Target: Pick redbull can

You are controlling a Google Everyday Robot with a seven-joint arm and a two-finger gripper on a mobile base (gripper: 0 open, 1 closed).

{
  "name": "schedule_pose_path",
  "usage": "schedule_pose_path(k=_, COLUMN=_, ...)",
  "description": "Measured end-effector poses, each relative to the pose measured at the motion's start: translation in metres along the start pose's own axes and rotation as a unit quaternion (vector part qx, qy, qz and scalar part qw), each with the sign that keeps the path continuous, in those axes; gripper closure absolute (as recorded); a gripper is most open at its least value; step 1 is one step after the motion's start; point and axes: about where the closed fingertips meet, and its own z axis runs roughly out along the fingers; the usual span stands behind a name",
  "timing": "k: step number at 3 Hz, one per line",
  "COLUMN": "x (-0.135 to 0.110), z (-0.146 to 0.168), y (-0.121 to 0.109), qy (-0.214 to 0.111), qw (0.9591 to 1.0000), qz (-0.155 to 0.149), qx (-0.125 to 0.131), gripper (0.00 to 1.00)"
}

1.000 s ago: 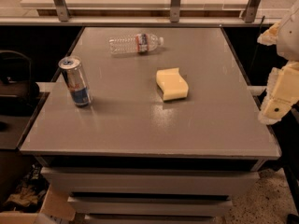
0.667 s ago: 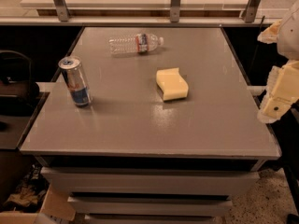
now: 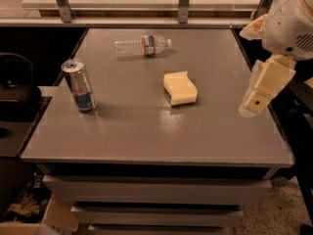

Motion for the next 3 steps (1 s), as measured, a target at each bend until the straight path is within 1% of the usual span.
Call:
schedule_pose_path(k=1, x=-0.037, z=0.014, y=-0.004, qy=-0.052, qw=0.9984, qz=-0.021, qx=-0.014, gripper=0.00)
schedule_pose_path(k=2, x=-0.074, z=0.028, y=-0.001, qy=-0.100, qw=0.9939, qz=-0.036, qx=-0.031, gripper=0.00)
schedule_pose_path(k=3, x=-0.108, z=0.043, y=0.007, qy=-0.153, qw=0.9860, qz=-0.036, qx=-0.054, gripper=0.00)
